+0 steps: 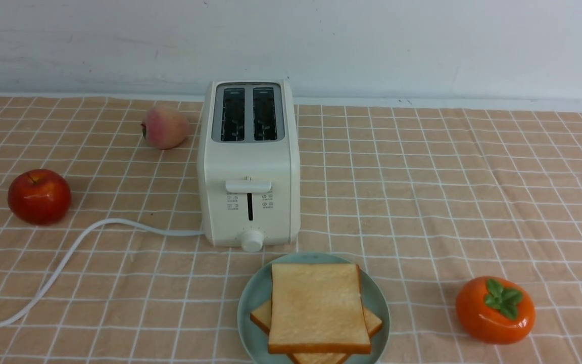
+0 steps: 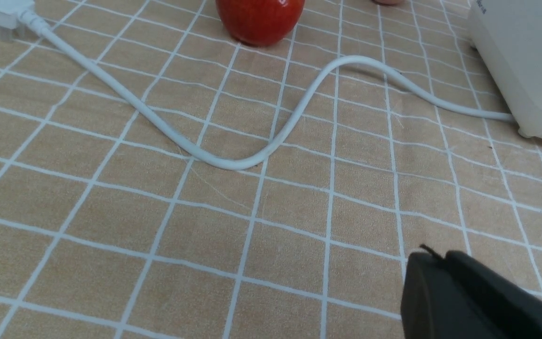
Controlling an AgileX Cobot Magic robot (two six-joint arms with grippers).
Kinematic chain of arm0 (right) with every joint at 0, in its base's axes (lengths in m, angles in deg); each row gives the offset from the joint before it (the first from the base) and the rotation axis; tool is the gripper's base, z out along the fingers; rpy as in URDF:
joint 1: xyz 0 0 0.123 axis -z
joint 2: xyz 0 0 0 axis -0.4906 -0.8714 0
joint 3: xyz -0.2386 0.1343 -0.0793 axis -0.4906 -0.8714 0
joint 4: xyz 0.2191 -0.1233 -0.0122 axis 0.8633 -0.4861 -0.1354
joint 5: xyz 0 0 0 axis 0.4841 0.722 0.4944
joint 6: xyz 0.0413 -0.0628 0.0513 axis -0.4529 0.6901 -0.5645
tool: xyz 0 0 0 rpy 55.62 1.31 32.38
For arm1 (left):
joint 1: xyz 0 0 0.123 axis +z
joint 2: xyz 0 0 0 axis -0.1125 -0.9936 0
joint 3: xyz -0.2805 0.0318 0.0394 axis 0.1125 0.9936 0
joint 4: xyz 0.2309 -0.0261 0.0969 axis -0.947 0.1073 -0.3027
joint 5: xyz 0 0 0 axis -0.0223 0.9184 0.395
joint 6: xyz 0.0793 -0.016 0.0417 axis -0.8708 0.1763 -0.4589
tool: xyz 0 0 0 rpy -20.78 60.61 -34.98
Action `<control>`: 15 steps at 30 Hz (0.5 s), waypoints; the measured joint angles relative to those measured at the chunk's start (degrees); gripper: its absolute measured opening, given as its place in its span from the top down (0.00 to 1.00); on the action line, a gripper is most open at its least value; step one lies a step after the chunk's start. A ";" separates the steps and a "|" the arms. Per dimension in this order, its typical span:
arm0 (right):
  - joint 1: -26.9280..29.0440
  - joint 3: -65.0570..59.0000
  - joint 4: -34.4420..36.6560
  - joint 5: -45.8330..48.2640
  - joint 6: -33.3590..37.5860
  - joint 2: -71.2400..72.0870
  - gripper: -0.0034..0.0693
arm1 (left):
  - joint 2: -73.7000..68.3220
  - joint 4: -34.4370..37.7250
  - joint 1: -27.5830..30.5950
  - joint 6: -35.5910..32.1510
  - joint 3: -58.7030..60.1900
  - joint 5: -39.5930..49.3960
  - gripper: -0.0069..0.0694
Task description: Take toasted bread from bread machine on light coffee tablecloth place on plate.
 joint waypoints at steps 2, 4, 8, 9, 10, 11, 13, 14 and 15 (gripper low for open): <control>3.71 -0.19 1.88 0.31 2.65 0.00 0.82 | 0.00 0.00 0.00 0.00 0.00 0.00 0.88; 6.09 -1.11 2.76 0.53 4.68 0.76 0.82 | 0.00 0.00 0.00 0.00 0.00 0.00 0.88; 6.39 -4.50 2.76 1.29 5.85 3.09 0.82 | 0.00 0.00 0.00 0.00 0.00 0.00 0.87; 6.10 -5.84 2.45 1.36 6.06 3.36 0.81 | 0.00 0.00 0.00 0.00 0.00 0.00 0.87; 5.94 -6.68 2.45 1.41 6.16 3.41 0.81 | 0.00 0.00 0.00 0.00 0.00 0.00 0.87; 5.31 -8.60 2.32 2.61 6.28 3.41 0.81 | 0.00 0.00 0.00 0.00 0.00 0.00 0.87; 4.95 -8.68 2.11 3.25 6.35 3.41 0.81 | 0.00 0.00 0.00 0.00 0.00 0.00 0.87; 4.98 -8.68 2.11 3.25 6.35 3.41 0.81 | 0.00 0.00 0.00 0.00 0.00 0.00 0.86; 4.87 -8.68 2.05 3.41 6.41 3.41 0.81 | 0.00 0.00 0.00 0.00 0.00 0.00 0.86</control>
